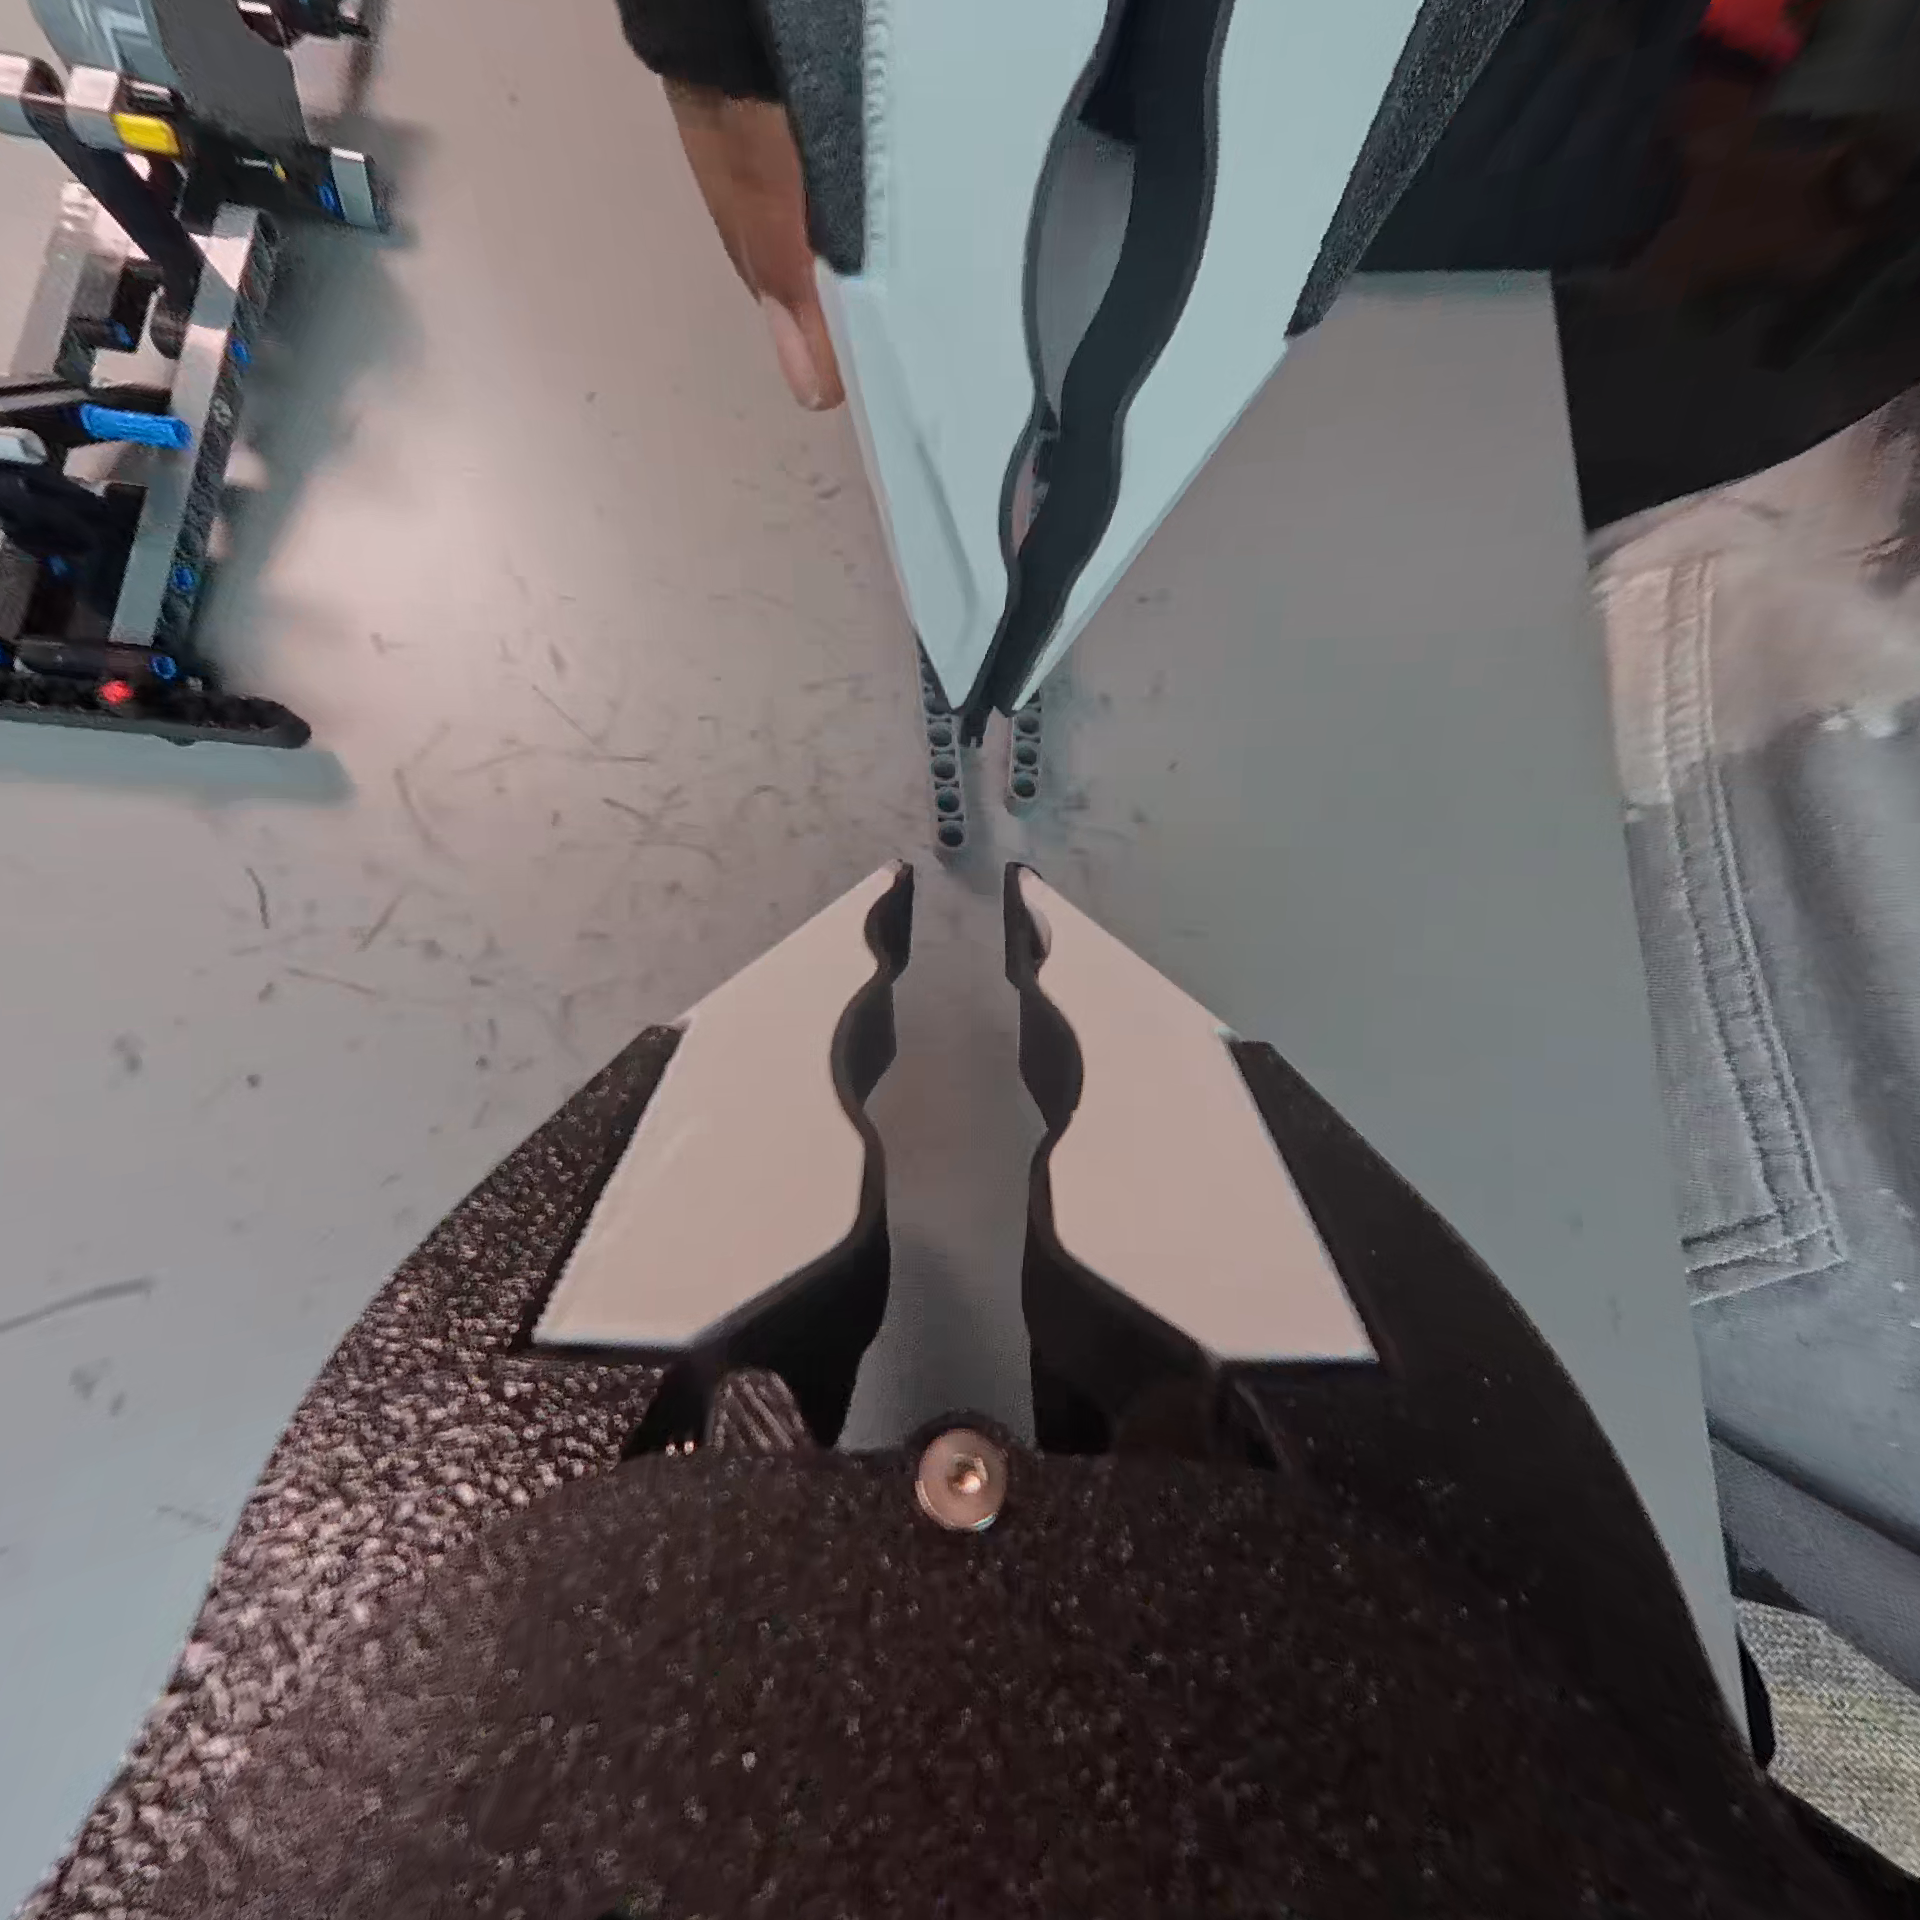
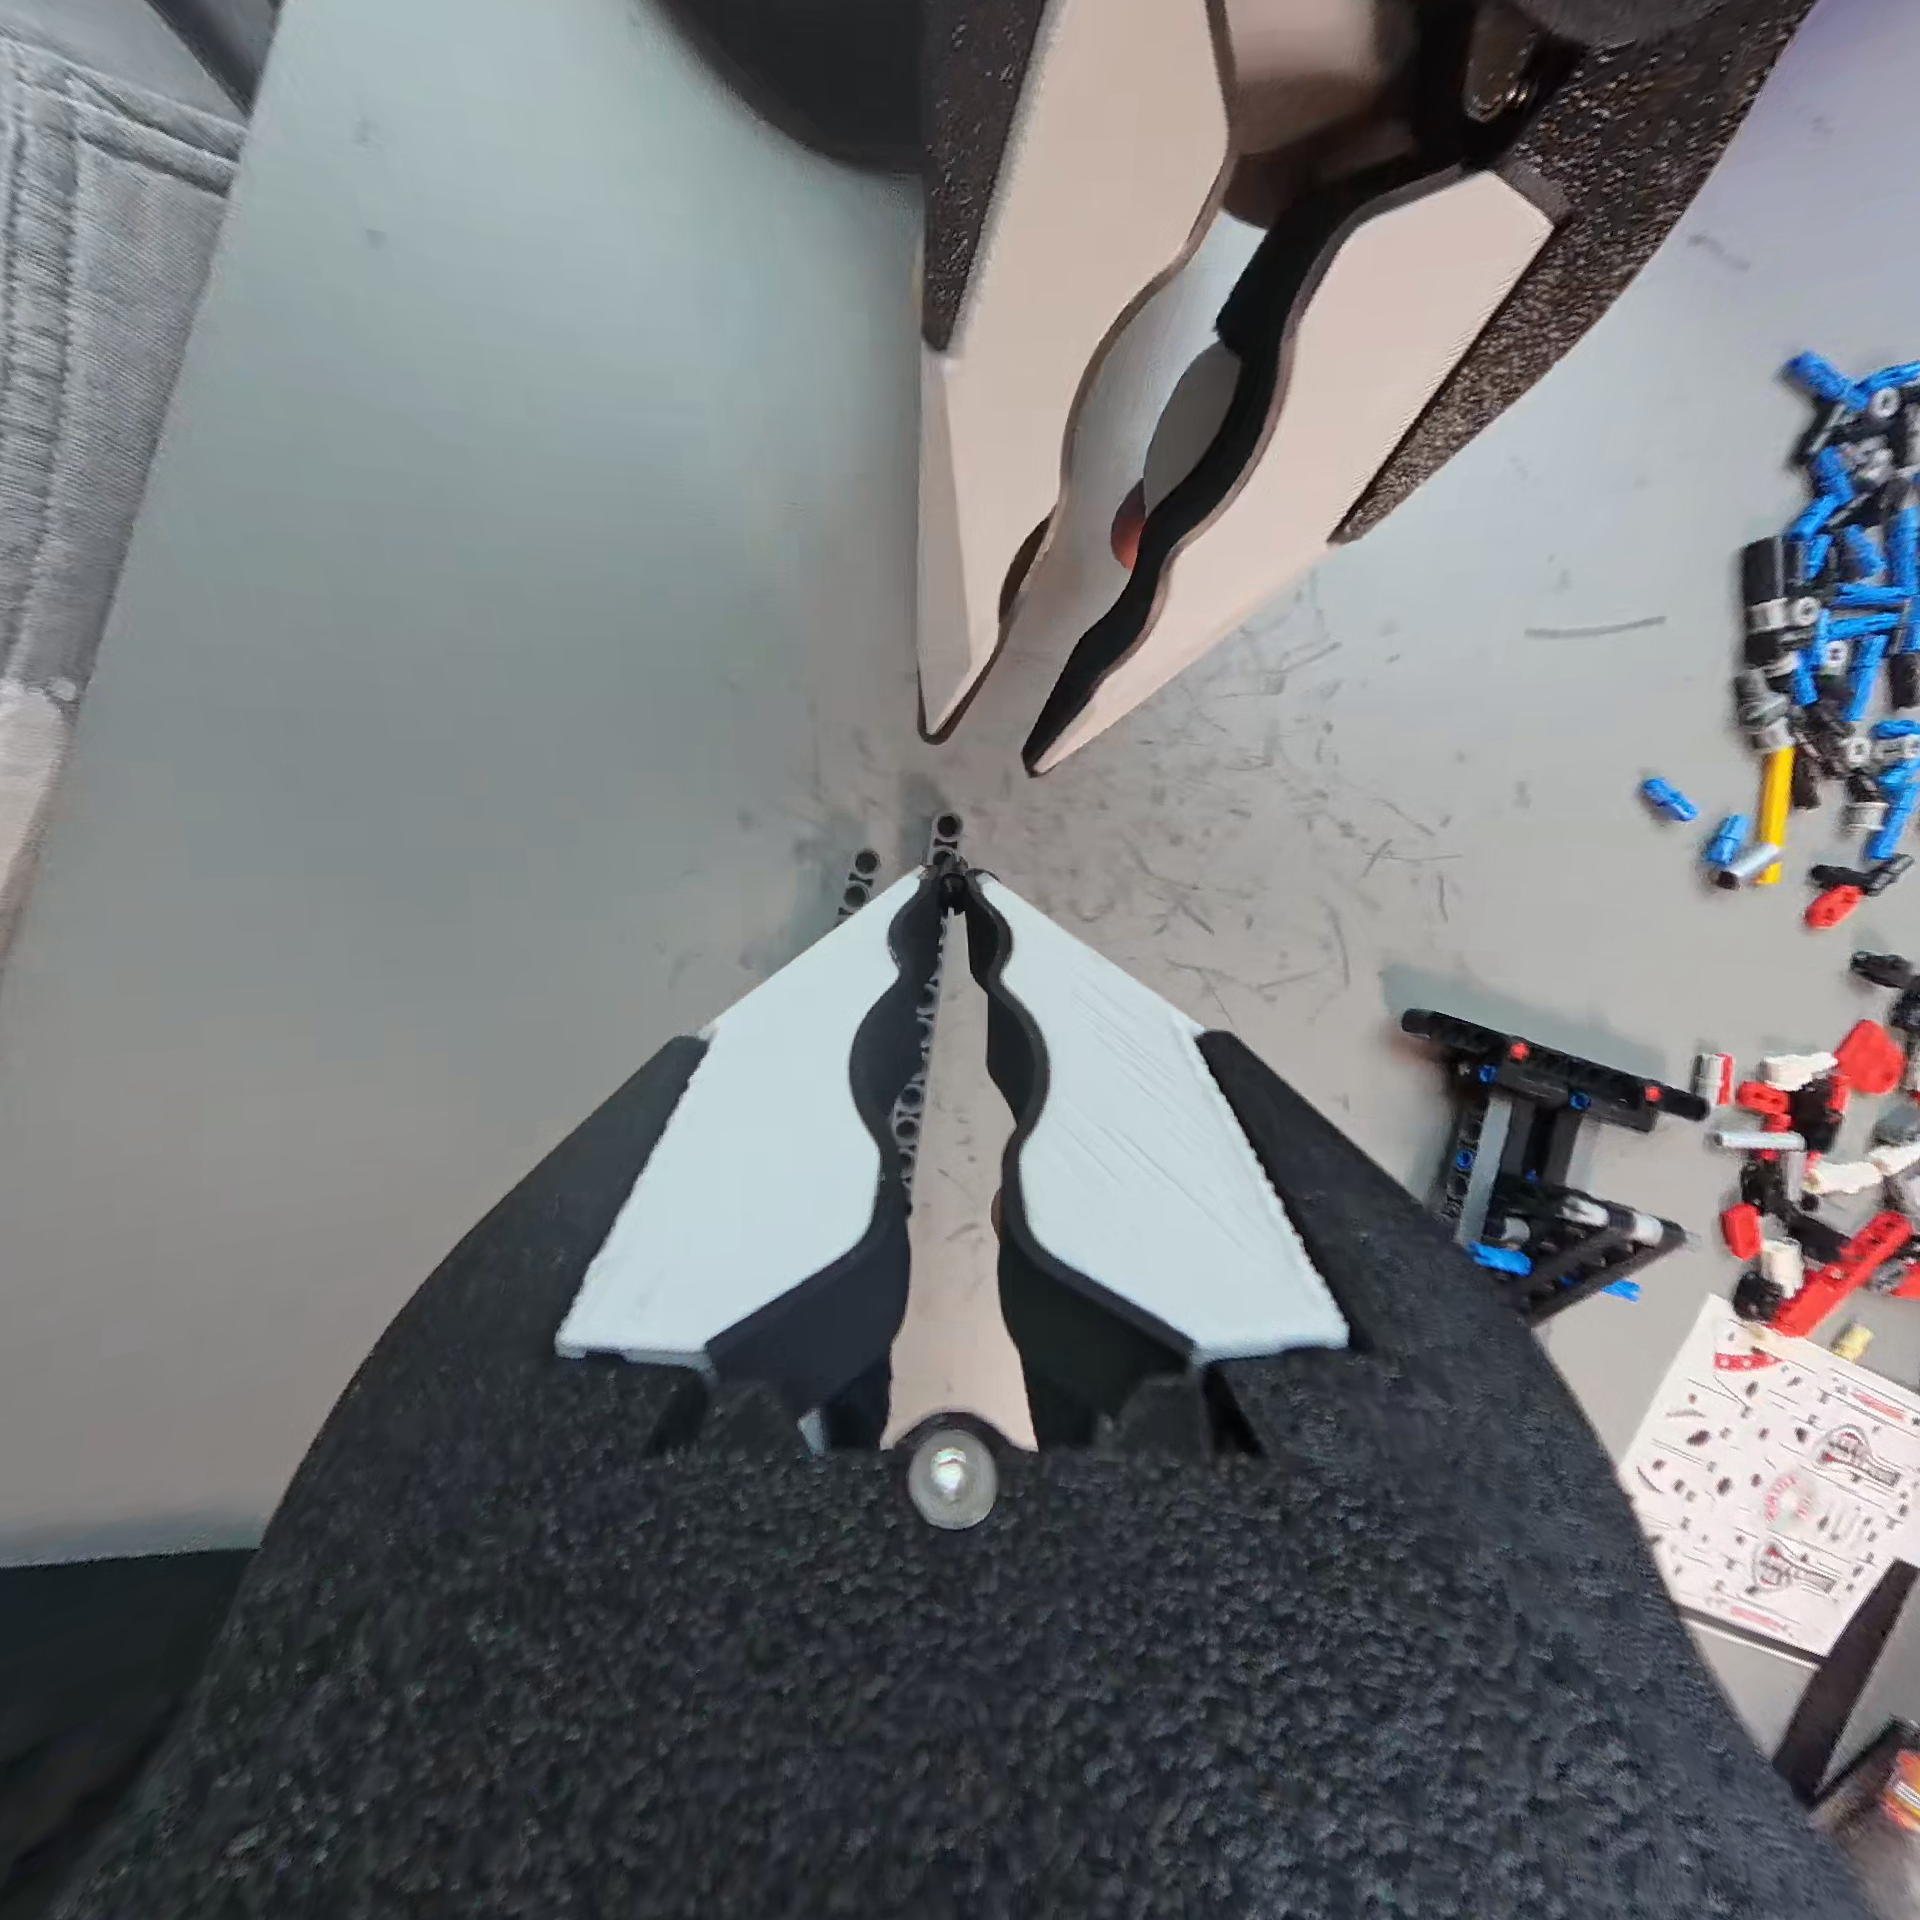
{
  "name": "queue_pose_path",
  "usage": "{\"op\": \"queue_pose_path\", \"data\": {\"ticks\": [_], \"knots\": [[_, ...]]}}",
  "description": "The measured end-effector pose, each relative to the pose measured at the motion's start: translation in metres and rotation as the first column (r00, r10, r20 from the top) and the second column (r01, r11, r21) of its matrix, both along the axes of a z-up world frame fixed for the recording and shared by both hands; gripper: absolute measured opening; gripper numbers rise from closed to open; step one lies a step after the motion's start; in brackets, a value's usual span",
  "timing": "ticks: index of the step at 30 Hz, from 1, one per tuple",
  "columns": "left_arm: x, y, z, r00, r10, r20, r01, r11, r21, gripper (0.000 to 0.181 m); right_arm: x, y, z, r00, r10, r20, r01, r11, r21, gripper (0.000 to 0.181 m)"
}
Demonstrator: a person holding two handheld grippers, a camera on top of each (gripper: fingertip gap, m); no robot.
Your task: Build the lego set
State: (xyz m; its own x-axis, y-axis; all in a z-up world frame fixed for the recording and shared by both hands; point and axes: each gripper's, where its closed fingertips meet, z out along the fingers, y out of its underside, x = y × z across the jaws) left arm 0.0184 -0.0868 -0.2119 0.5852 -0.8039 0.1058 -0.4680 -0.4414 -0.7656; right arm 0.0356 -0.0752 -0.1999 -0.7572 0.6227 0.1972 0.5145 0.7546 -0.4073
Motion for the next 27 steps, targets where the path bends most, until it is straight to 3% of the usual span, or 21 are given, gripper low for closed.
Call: {"op": "queue_pose_path", "data": {"ticks": [6,27], "knots": [[0.005,0.0,-0.022,0.994,-0.015,-0.104,0.013,1.0,-0.017,0.019,-0.01,-0.005,-0.02,0.997,0.01,0.072,-0.01,1.0,-0.011,0.004],[0.015,0.009,-0.021,0.992,0.018,-0.122,-0.014,0.999,0.031,0.015,0.001,0.009,-0.023,0.992,-0.016,0.122,0.016,1.0,0.004,0.004]]}}
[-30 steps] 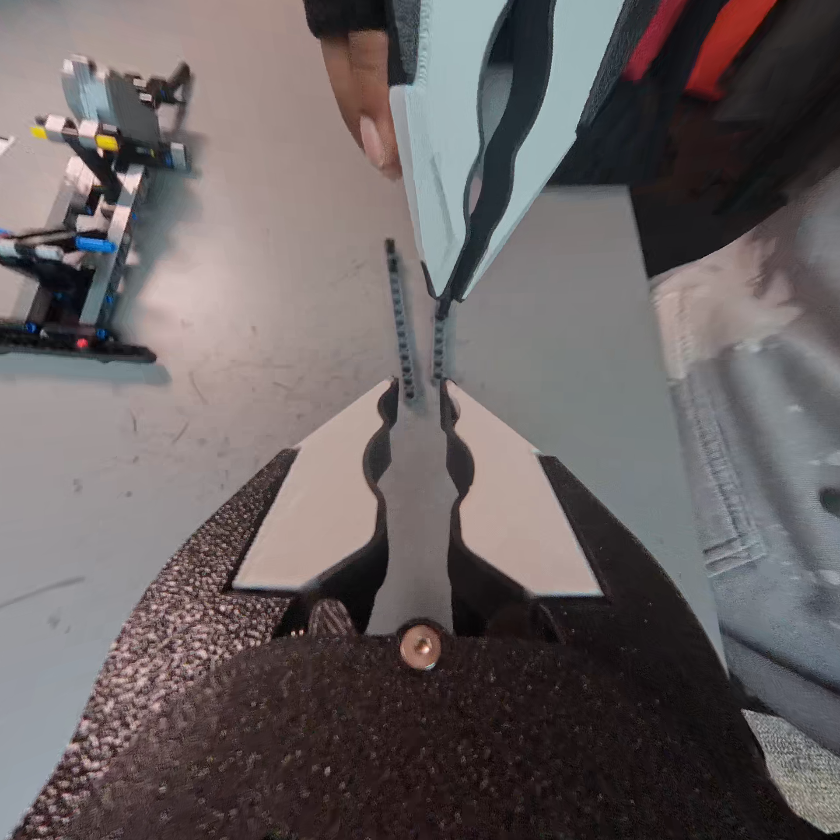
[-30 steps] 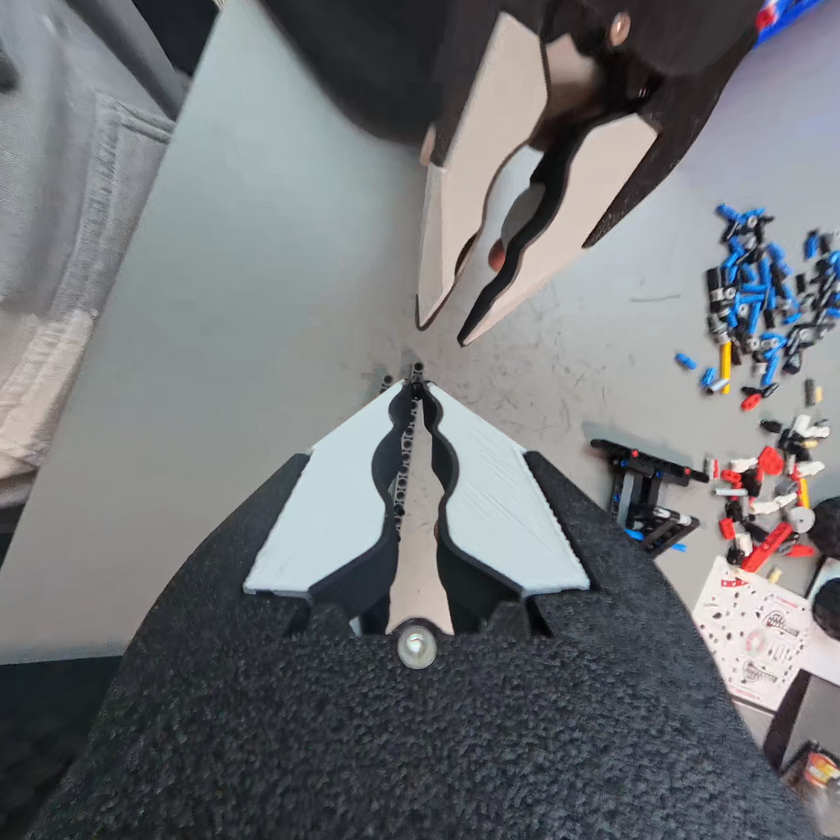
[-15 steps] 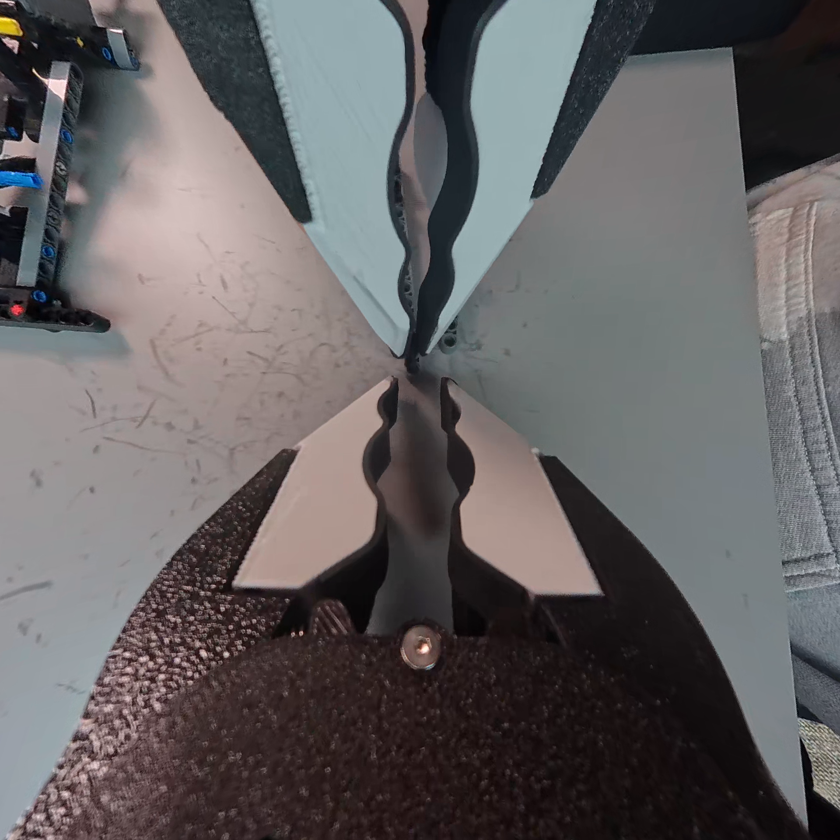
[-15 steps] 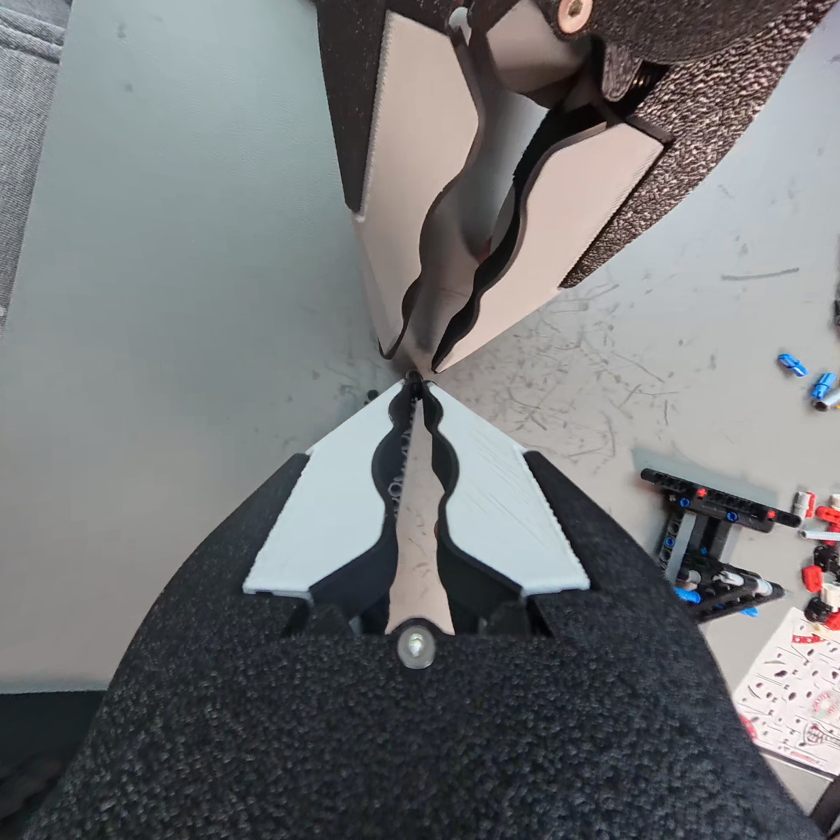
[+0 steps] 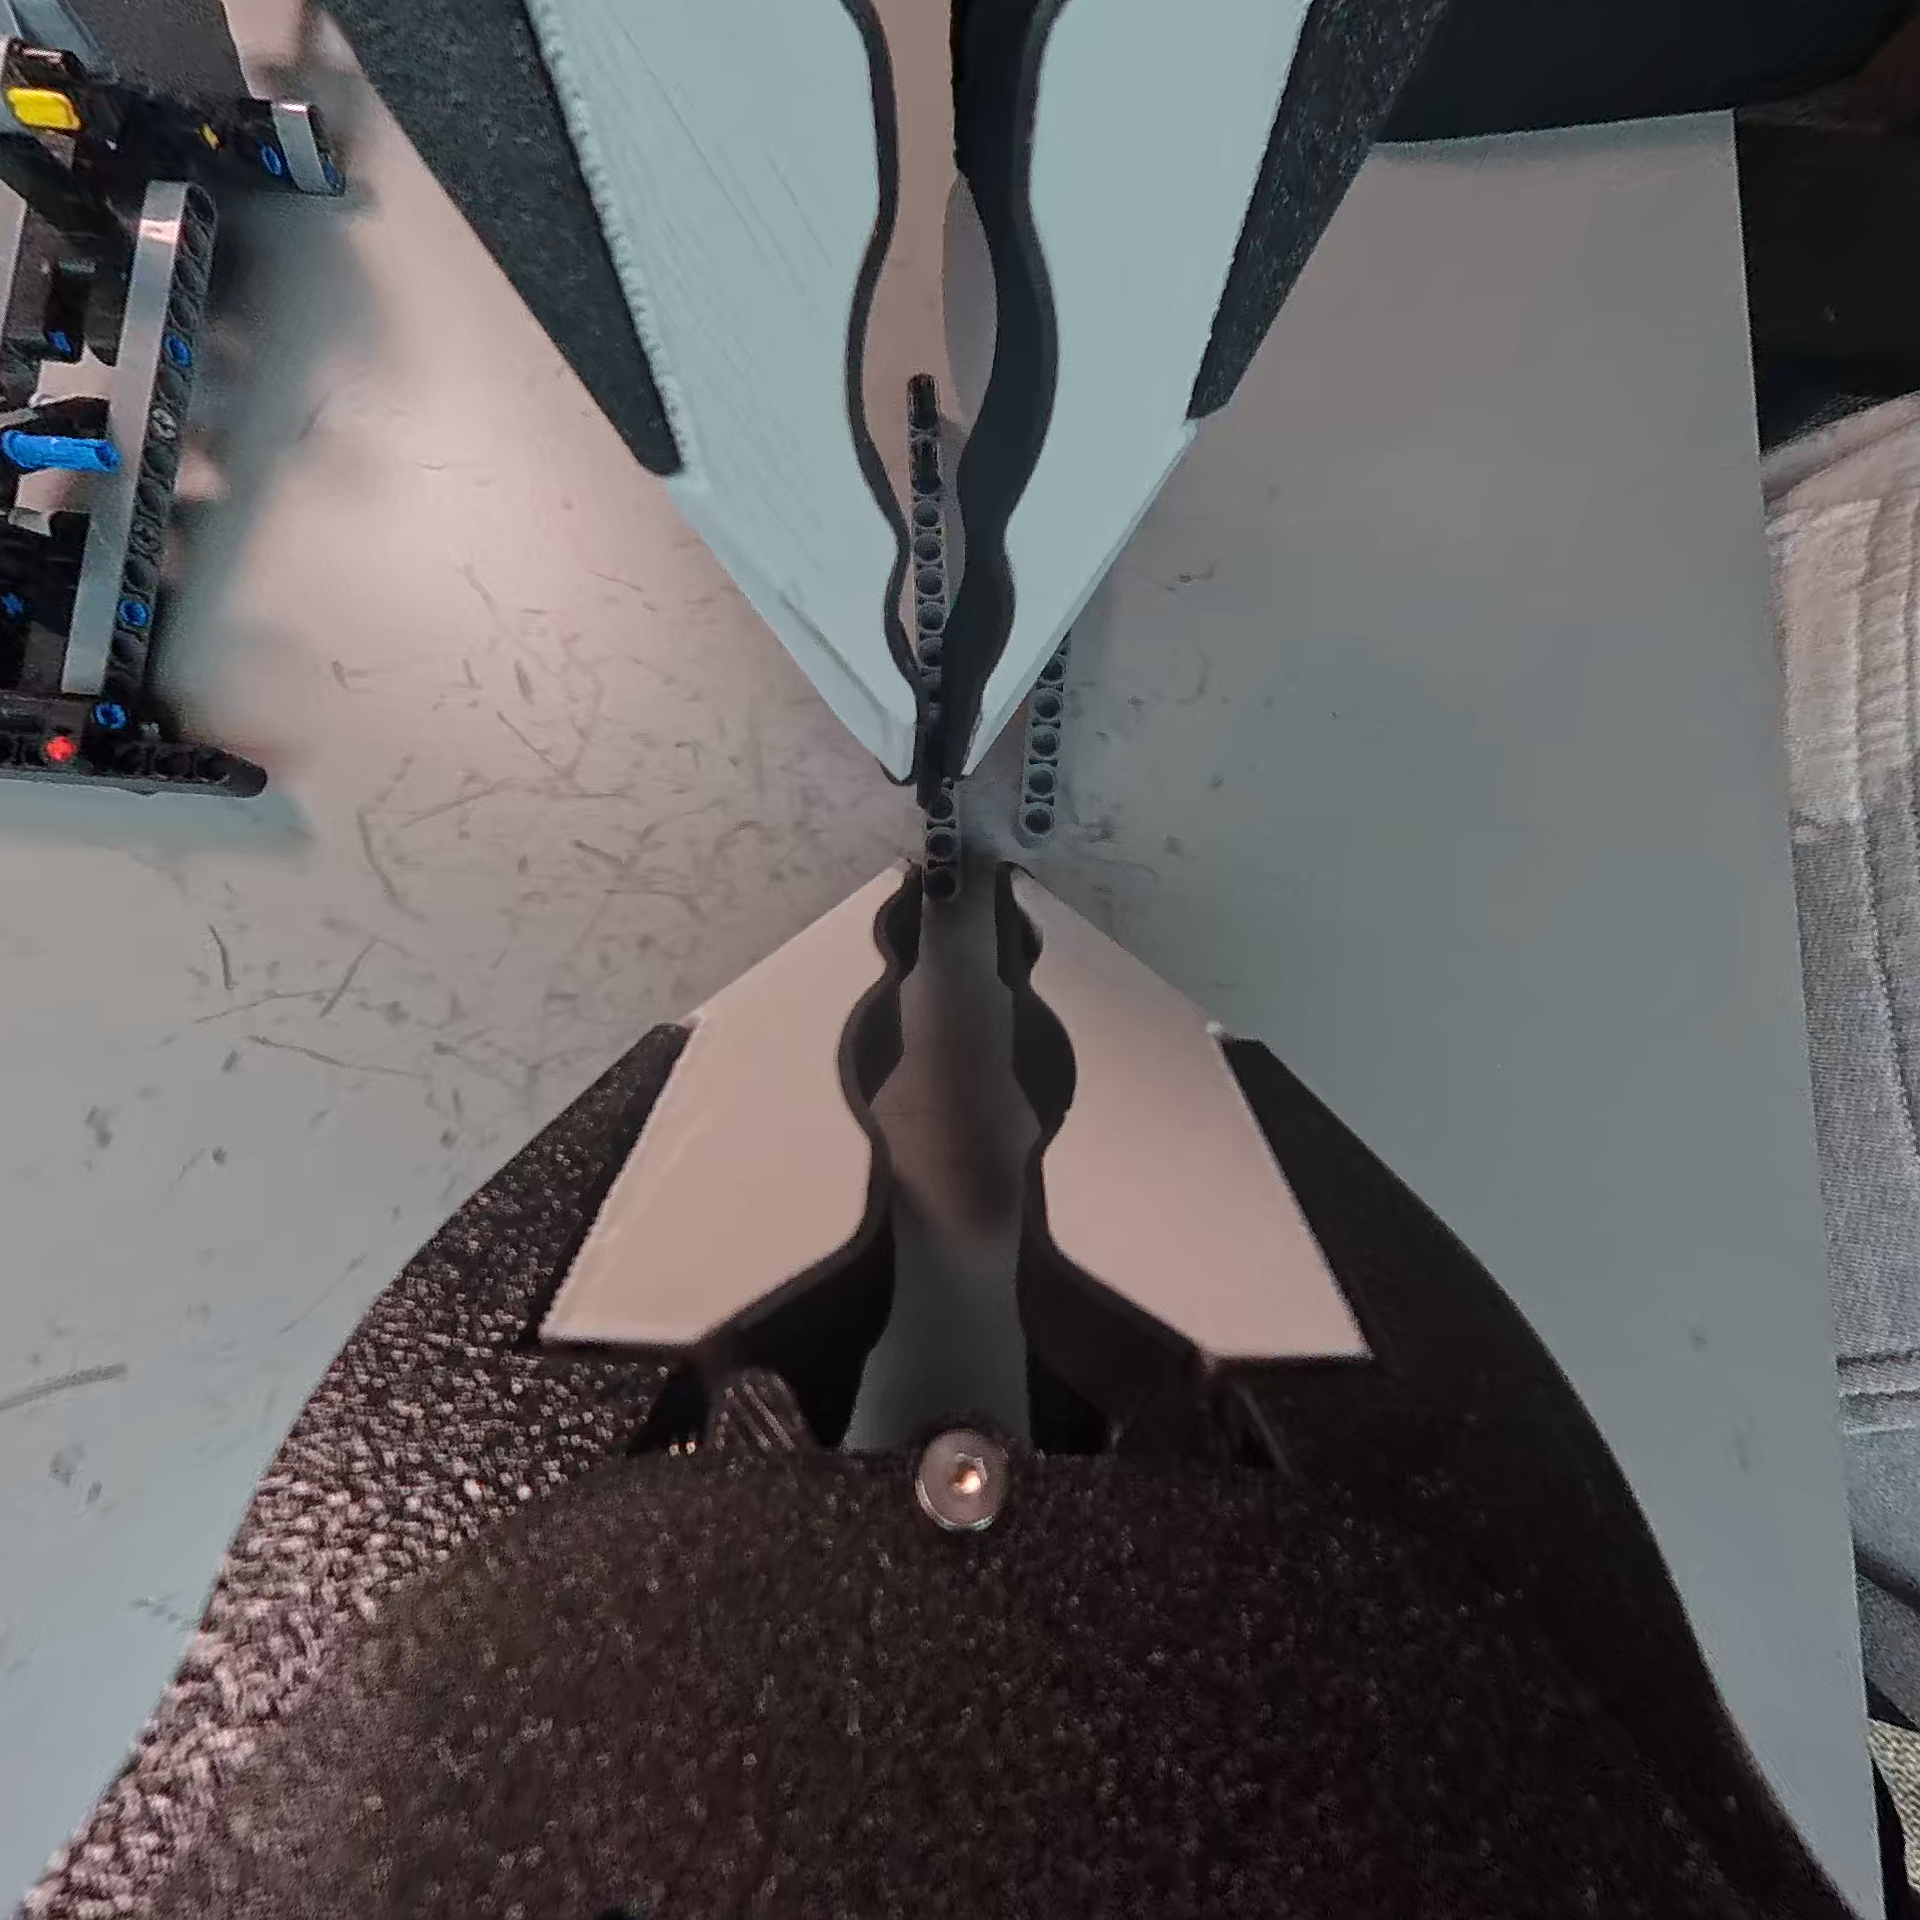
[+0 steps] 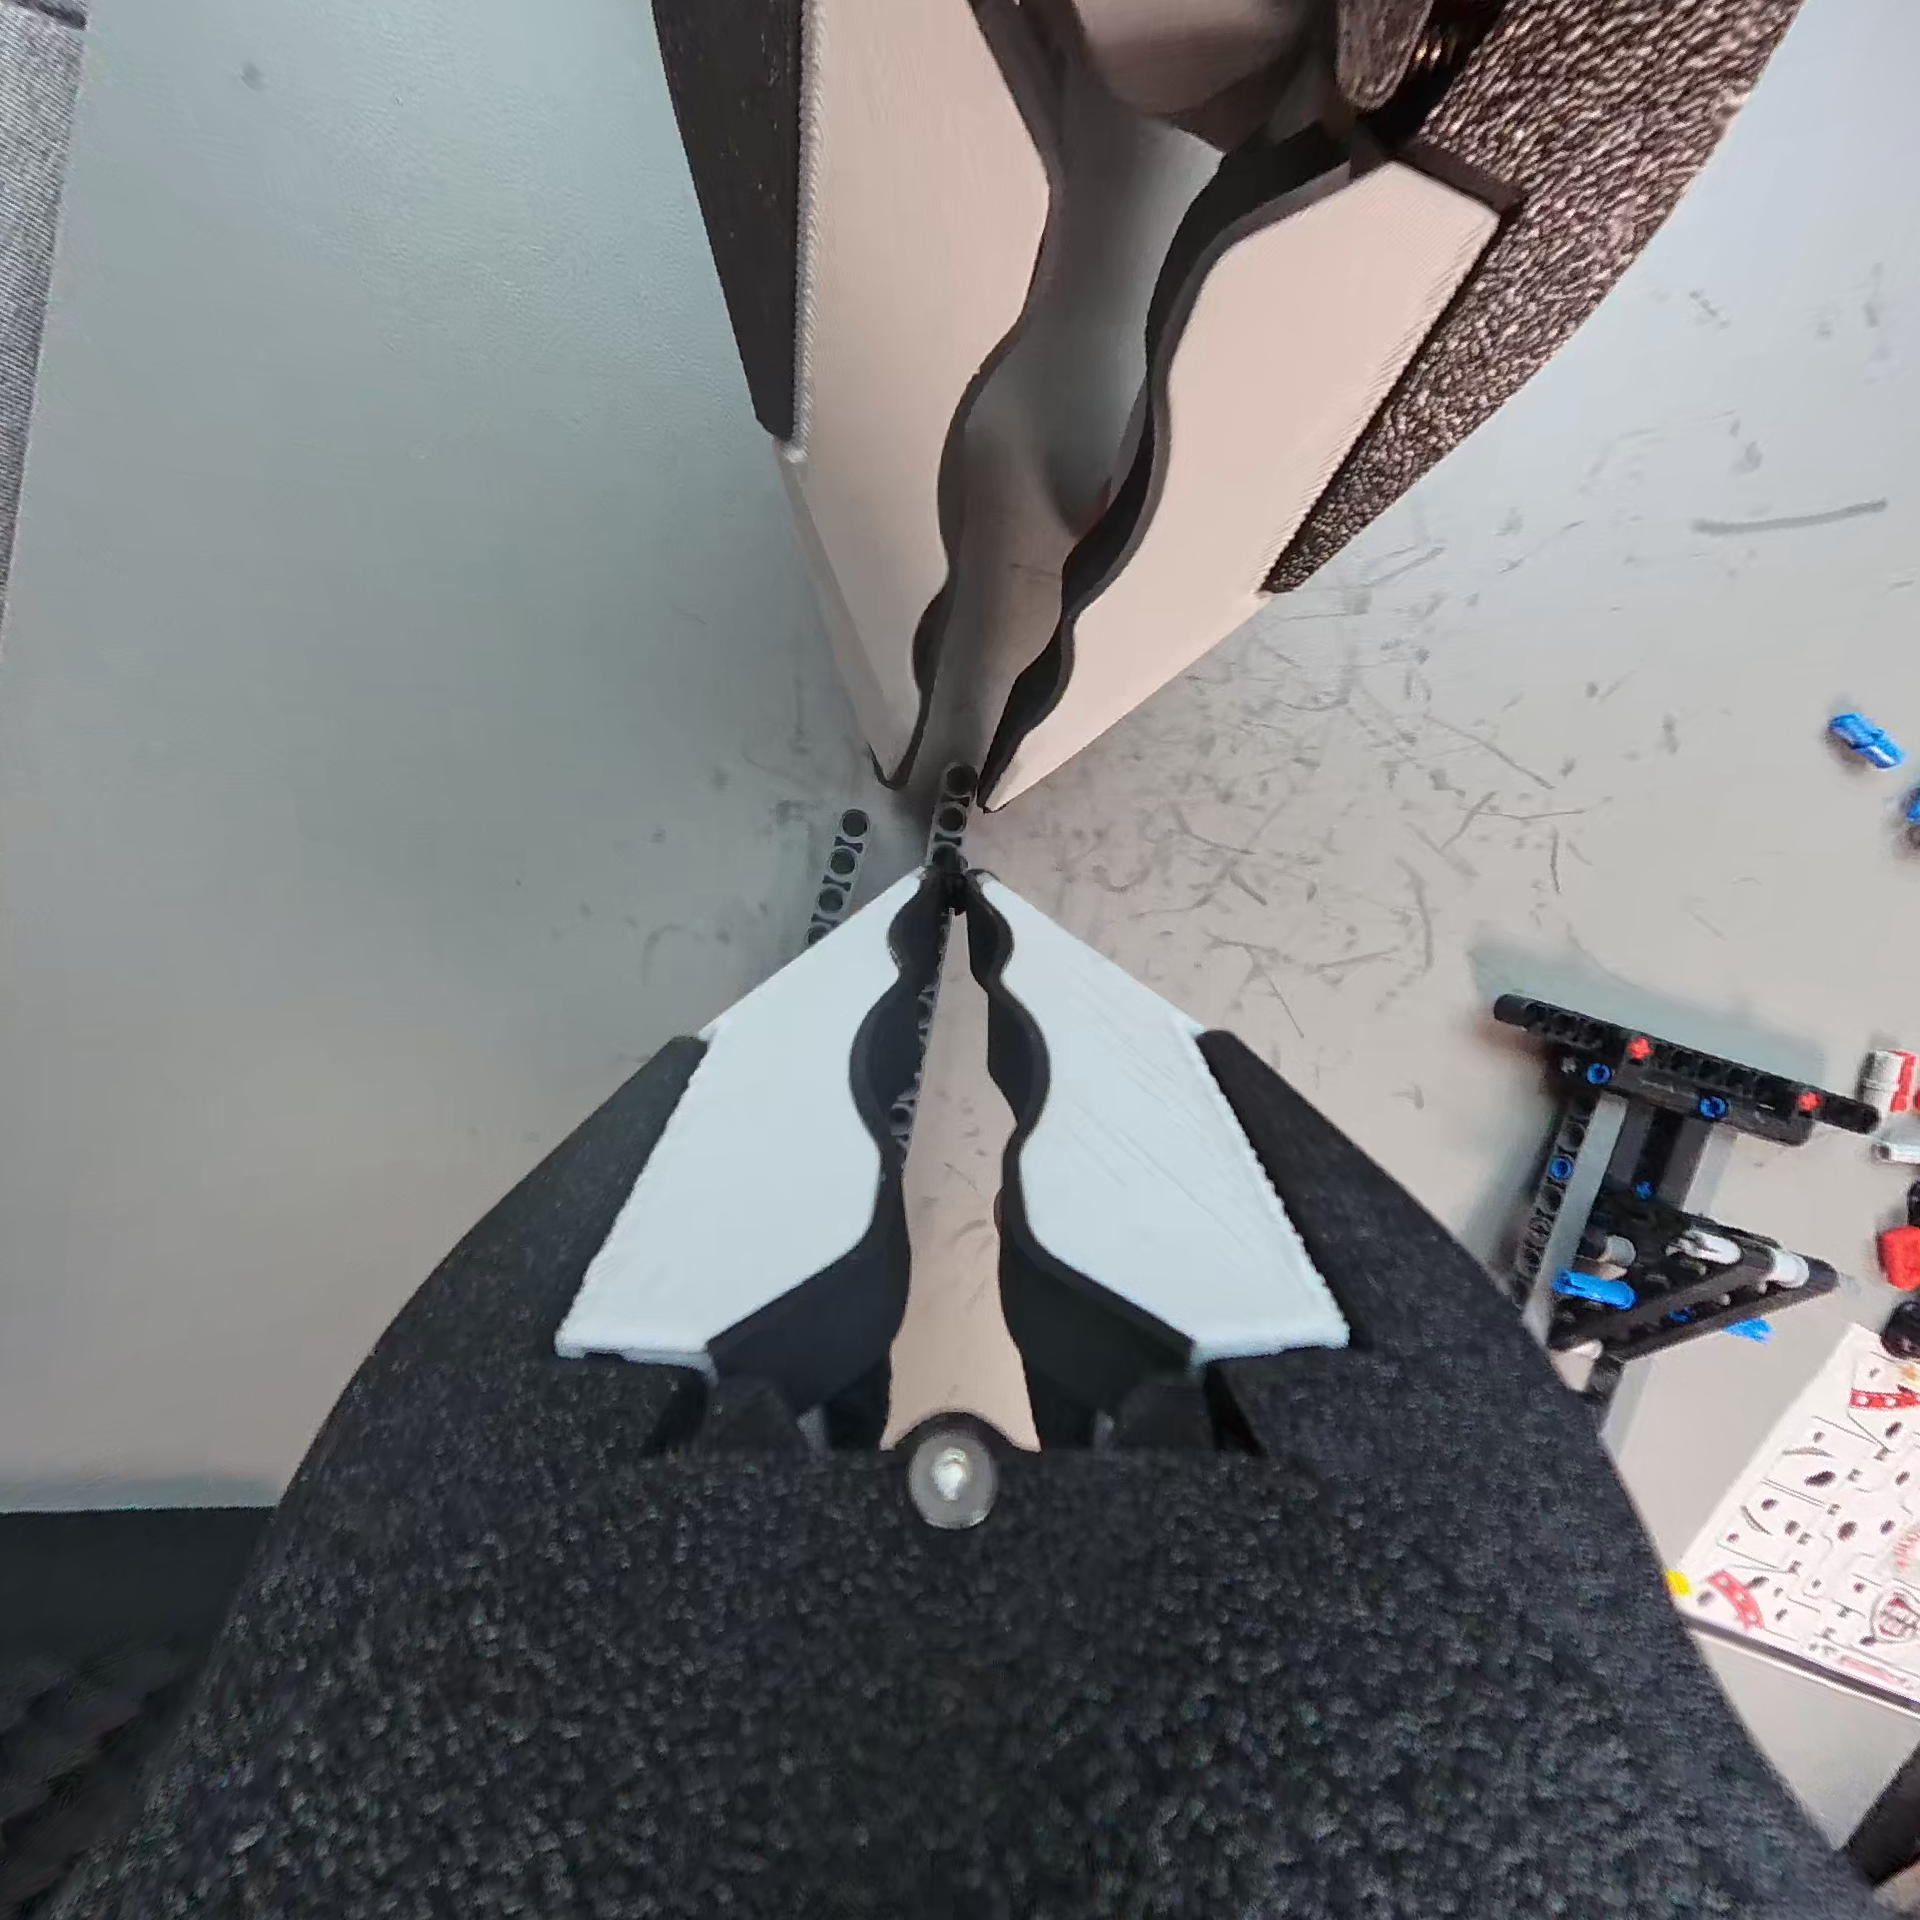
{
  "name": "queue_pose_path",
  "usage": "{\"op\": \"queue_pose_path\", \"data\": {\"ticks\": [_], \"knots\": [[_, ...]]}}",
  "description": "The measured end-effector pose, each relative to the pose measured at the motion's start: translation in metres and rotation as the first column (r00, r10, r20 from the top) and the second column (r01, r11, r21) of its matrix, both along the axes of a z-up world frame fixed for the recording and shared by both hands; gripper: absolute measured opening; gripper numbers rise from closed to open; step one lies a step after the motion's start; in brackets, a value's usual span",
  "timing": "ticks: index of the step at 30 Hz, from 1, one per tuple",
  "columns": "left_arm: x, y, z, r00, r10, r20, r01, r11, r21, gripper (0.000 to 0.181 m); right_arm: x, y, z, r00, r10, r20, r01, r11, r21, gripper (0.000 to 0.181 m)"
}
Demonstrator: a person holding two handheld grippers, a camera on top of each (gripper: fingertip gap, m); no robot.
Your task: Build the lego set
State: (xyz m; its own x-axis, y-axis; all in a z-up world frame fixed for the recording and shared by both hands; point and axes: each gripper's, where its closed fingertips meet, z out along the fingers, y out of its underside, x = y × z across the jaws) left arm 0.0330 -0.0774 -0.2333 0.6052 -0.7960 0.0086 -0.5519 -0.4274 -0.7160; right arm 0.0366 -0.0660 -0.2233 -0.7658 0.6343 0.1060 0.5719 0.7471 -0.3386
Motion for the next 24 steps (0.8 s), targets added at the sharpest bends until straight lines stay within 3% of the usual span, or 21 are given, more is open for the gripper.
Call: {"op": "queue_pose_path", "data": {"ticks": [24], "knots": [[0.0,0.001,-0.003,1.0,0.006,-0.025,-0.006,1.0,0.006,0.009,0.011,0.009,-0.002,0.999,-0.025,0.034,0.025,1.0,0.005,0.004]]}}
